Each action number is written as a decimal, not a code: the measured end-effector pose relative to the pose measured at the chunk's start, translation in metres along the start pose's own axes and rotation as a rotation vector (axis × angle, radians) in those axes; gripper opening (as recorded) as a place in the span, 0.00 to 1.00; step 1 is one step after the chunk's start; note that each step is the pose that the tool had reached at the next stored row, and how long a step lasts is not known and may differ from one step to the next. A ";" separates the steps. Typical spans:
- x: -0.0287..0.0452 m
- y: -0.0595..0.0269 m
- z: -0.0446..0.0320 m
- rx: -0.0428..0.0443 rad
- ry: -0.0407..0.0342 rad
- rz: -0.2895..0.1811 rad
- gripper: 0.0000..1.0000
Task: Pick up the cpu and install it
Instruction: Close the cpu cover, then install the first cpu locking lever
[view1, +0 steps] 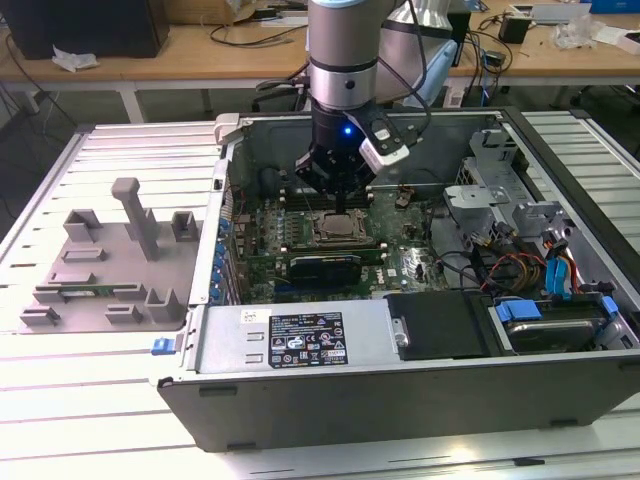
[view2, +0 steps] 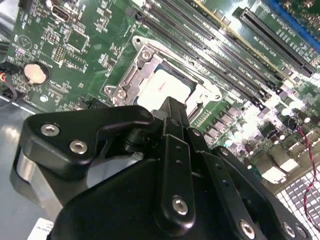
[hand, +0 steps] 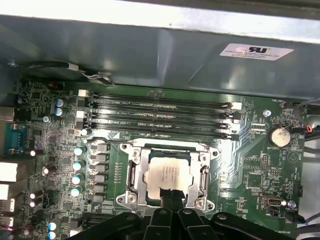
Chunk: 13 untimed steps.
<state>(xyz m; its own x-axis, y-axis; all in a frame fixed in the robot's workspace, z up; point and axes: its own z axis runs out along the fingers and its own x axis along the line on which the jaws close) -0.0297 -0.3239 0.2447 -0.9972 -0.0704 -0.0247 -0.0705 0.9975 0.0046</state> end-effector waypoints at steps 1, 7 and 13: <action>0.0000 0.0000 -0.0003 0.0004 0.0002 0.000 0.11; 0.0000 0.0000 -0.0016 0.0003 0.0002 0.000 0.11; 0.0000 0.0000 -0.0020 0.0004 0.0002 0.000 0.11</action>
<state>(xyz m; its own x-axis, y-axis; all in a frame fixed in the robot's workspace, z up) -0.0297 -0.3239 0.2468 -0.9972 -0.0704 -0.0245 -0.0705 0.9975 0.0043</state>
